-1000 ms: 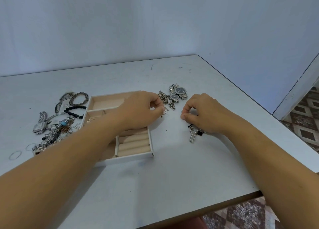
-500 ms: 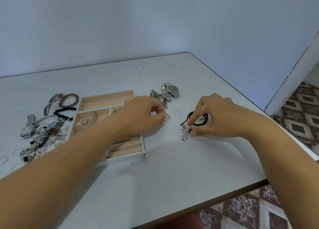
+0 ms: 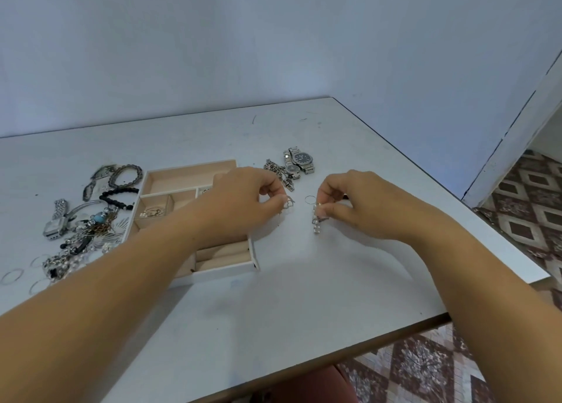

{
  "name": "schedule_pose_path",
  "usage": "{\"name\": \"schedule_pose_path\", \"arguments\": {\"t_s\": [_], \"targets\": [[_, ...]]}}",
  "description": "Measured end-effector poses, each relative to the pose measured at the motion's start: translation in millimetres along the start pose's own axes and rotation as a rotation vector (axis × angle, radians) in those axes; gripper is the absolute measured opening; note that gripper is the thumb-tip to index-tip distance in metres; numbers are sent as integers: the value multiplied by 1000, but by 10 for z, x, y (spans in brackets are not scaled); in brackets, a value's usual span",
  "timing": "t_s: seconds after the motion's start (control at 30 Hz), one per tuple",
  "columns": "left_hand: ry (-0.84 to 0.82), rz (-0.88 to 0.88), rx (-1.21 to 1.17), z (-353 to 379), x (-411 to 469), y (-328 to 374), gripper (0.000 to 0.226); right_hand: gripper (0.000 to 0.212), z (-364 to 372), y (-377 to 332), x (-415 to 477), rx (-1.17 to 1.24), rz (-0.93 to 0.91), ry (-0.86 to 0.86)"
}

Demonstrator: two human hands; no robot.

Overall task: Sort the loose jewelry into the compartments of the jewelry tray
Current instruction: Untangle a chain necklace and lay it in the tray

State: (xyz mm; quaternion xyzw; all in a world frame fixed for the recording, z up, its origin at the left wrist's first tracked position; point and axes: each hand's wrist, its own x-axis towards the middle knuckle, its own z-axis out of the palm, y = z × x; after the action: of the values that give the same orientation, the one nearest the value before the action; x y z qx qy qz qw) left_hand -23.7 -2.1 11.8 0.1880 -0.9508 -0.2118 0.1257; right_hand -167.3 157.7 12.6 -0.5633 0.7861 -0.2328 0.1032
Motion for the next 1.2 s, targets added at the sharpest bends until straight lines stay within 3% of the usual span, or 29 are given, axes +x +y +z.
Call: {"name": "schedule_pose_path", "arguments": {"t_s": [0.23, 0.7, 1.2], "targets": [[79, -40, -40, -359, -220, -122, 10, 2, -12, -384, 248, 204, -93, 205], [235, -184, -94, -976, -831, -714, 11, 6, 313, -1285, 792, 240, -329, 258], [236, -223, -204, -874, -828, -1039, 13, 3, 525, -1445, 1032, 282, -301, 318]]}}
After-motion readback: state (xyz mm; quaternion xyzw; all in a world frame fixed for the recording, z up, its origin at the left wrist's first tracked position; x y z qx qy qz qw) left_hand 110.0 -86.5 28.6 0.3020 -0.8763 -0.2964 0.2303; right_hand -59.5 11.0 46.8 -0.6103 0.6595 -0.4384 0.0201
